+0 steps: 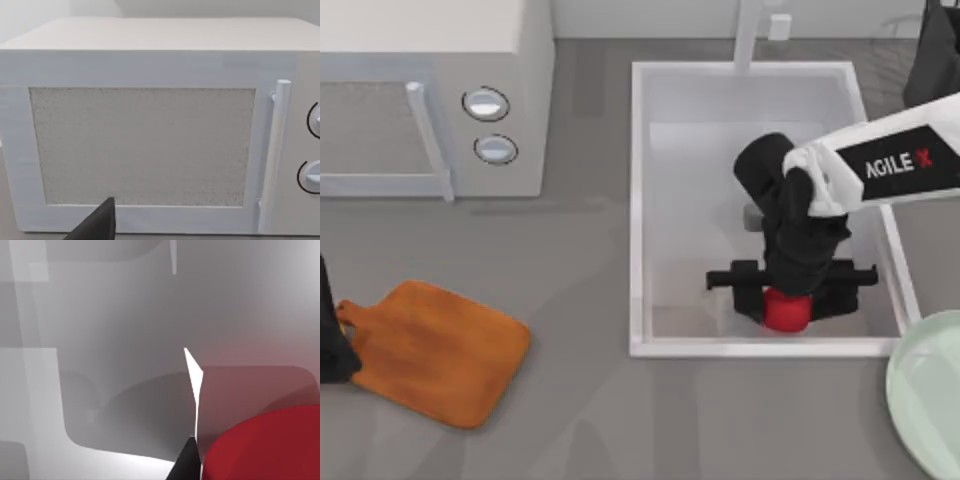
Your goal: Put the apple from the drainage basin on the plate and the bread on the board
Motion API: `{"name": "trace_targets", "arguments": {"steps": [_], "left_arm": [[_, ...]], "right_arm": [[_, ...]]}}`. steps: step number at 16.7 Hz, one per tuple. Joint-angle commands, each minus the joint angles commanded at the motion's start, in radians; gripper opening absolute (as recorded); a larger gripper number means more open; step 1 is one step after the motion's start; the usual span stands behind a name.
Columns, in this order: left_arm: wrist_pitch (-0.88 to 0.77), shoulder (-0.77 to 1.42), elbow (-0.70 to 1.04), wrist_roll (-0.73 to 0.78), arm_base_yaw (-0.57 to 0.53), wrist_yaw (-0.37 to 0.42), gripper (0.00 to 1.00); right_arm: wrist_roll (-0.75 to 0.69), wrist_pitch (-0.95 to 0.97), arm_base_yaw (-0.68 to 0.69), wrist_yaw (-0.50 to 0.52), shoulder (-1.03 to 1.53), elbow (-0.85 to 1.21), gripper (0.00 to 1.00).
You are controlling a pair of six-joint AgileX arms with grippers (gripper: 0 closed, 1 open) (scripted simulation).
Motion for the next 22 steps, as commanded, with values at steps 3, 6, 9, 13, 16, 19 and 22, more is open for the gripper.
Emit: {"name": "trace_targets", "arguments": {"steps": [3, 6, 9, 13, 16, 19, 22], "left_arm": [[0.000, 0.000, 0.000, 0.000, 0.000, 0.000, 1.00], [0.000, 0.000, 0.000, 0.000, 0.000, 0.000, 1.00], [0.000, 0.000, 0.000, 0.000, 0.000, 0.000, 1.00], [0.000, 0.000, 0.000, 0.000, 0.000, 0.000, 1.00], [0.000, 0.000, 0.000, 0.000, 0.000, 0.000, 1.00], [0.000, 0.000, 0.000, 0.000, 0.000, 0.000, 1.00], [0.000, 0.000, 0.000, 0.000, 0.000, 0.000, 1.00]], "right_arm": [[0.000, 0.000, 0.000, 0.000, 0.000, 0.000, 0.00], [-0.010, -0.054, -0.001, 0.020, -0.077, 0.024, 0.00], [-0.011, -0.153, -0.001, 0.020, -0.132, 0.064, 0.00], [-0.012, -0.321, -0.002, 0.019, -0.228, 0.126, 0.00], [-0.013, -0.351, -0.003, 0.018, -0.254, 0.140, 0.00], [-0.012, -0.349, -0.002, 0.018, -0.251, 0.139, 0.00], [-0.028, -0.360, -0.018, 0.018, -0.300, 0.138, 0.00]]}}
